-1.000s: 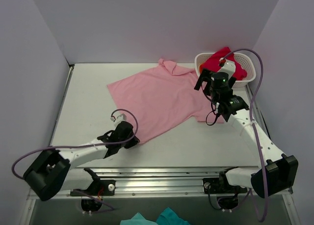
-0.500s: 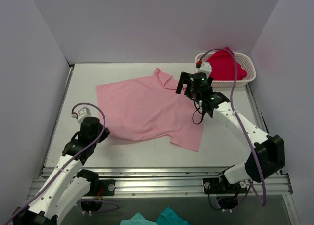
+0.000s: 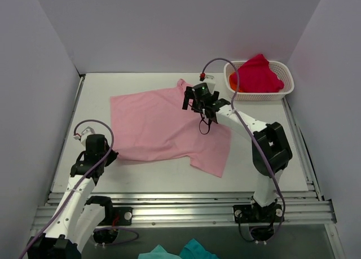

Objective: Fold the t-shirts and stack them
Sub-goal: Flatten out the tshirt

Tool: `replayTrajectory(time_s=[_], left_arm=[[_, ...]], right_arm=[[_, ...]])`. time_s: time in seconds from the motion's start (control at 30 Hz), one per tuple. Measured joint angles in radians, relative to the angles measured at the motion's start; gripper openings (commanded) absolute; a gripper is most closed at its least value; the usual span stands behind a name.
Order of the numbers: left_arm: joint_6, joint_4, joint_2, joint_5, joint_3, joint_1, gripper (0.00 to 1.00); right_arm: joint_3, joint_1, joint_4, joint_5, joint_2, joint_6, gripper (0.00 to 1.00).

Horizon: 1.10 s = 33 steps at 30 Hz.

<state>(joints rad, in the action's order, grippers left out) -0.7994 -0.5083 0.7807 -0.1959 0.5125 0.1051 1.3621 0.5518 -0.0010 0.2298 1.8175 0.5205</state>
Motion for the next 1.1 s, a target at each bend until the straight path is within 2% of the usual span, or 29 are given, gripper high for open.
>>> replayTrajectory(time_s=[0.2,0.4,0.63,0.83,1.1], left_arm=[[0.010,0.004,-0.002,0.015,0.000,0.000,0.02],[0.023,0.004,-0.013,0.026,0.000,0.000,0.02],[0.027,0.005,-0.034,0.033,-0.007,-0.001,0.02],[0.028,0.005,-0.039,0.036,-0.008,-0.001,0.02],[0.033,0.008,-0.041,0.043,-0.011,-0.001,0.02]], right_arm=[[0.125,-0.061,0.077,-0.033,0.187,0.005,0.94],[0.361,-0.092,0.086,-0.037,0.389,-0.013,0.89],[0.584,-0.092,0.074,-0.066,0.523,-0.027,0.82],[0.622,-0.091,0.045,-0.082,0.570,-0.023,0.80],[0.622,-0.087,0.047,-0.087,0.583,-0.019,0.71]])
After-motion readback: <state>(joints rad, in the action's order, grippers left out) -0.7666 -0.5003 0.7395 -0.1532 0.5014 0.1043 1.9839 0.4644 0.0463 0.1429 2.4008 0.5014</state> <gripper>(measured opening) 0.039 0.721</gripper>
